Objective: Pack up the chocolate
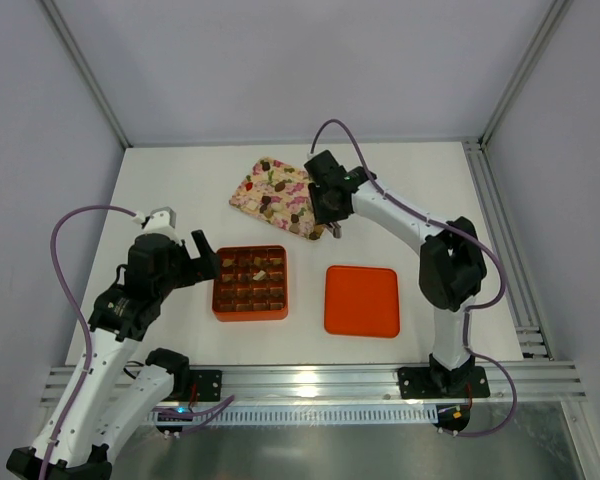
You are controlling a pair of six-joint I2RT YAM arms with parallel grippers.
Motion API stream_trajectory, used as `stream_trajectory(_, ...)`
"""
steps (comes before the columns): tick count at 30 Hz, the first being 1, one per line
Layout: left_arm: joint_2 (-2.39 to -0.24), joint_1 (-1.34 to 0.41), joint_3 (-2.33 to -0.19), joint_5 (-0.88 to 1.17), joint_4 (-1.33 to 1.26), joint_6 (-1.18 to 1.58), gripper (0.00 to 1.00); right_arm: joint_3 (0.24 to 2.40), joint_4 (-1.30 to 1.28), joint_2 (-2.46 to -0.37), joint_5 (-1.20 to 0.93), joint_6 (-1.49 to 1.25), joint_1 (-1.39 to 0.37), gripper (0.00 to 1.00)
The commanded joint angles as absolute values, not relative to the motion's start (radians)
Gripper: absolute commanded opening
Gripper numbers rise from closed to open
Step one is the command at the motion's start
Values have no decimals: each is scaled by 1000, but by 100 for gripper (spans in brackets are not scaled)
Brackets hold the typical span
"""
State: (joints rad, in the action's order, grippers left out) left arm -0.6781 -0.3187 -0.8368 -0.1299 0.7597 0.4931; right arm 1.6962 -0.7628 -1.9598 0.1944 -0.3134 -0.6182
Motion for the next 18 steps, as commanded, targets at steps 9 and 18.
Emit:
stream_trajectory(9, -664, -321, -850, -123, 742, 494, 100, 1680, -733, -1839, 193, -328, -652, 38)
stream_trajectory(18, -664, -321, -848, -123, 741, 494, 100, 1683, -752, -1807, 192, -328, -672, 38)
